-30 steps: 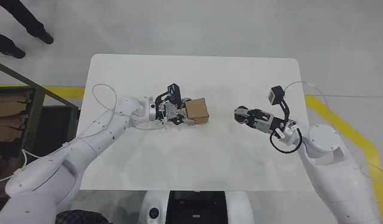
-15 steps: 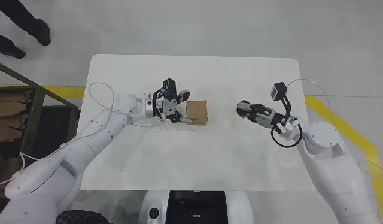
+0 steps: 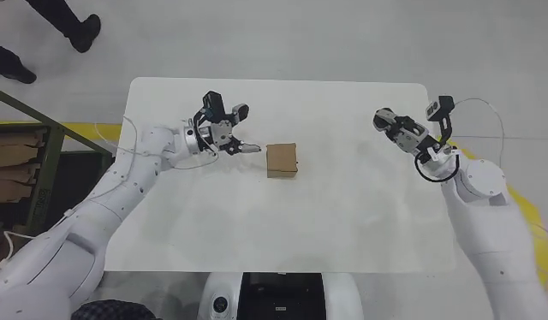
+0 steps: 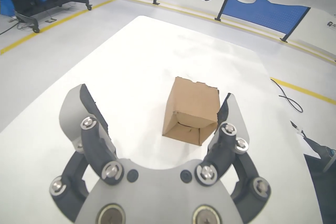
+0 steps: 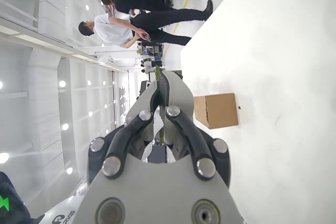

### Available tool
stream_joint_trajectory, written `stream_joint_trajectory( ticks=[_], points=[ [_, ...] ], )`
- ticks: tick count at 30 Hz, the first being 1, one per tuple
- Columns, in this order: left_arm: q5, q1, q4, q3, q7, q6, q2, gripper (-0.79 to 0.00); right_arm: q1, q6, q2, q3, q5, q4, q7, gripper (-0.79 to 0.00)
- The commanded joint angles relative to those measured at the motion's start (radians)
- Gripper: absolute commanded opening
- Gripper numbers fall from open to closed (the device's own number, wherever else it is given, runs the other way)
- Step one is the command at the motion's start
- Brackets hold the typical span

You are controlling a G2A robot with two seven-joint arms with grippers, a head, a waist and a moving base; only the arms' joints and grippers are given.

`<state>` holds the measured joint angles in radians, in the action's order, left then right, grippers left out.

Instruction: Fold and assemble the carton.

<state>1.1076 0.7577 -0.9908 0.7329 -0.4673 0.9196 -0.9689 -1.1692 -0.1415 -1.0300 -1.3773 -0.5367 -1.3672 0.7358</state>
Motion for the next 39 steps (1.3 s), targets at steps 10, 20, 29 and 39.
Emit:
stream_joint_trajectory(
  ticks=[10, 20, 29, 39],
  points=[
    [-0.123, 0.02, 0.047, 0.15, 0.098, -0.039, 0.033, 0.0, 0.006, -0.112, 0.002, -0.074, 0.081, 0.064, -0.155, -0.785],
    [-0.215, 0.061, 0.057, 0.282, 0.163, -0.051, 0.065, 0.0, -0.052, -0.111, 0.013, -0.16, 0.144, 0.013, -0.219, -0.785],
    [-0.254, 0.118, 0.031, 0.382, 0.2, -0.048, 0.091, 0.0, -0.079, -0.126, 0.014, -0.206, 0.172, -0.01, -0.271, -0.659],
    [-0.268, 0.155, 0.007, 0.433, 0.227, -0.048, 0.102, -0.001, -0.084, -0.121, 0.013, -0.218, 0.178, -0.012, -0.287, -0.274]
  ],
)
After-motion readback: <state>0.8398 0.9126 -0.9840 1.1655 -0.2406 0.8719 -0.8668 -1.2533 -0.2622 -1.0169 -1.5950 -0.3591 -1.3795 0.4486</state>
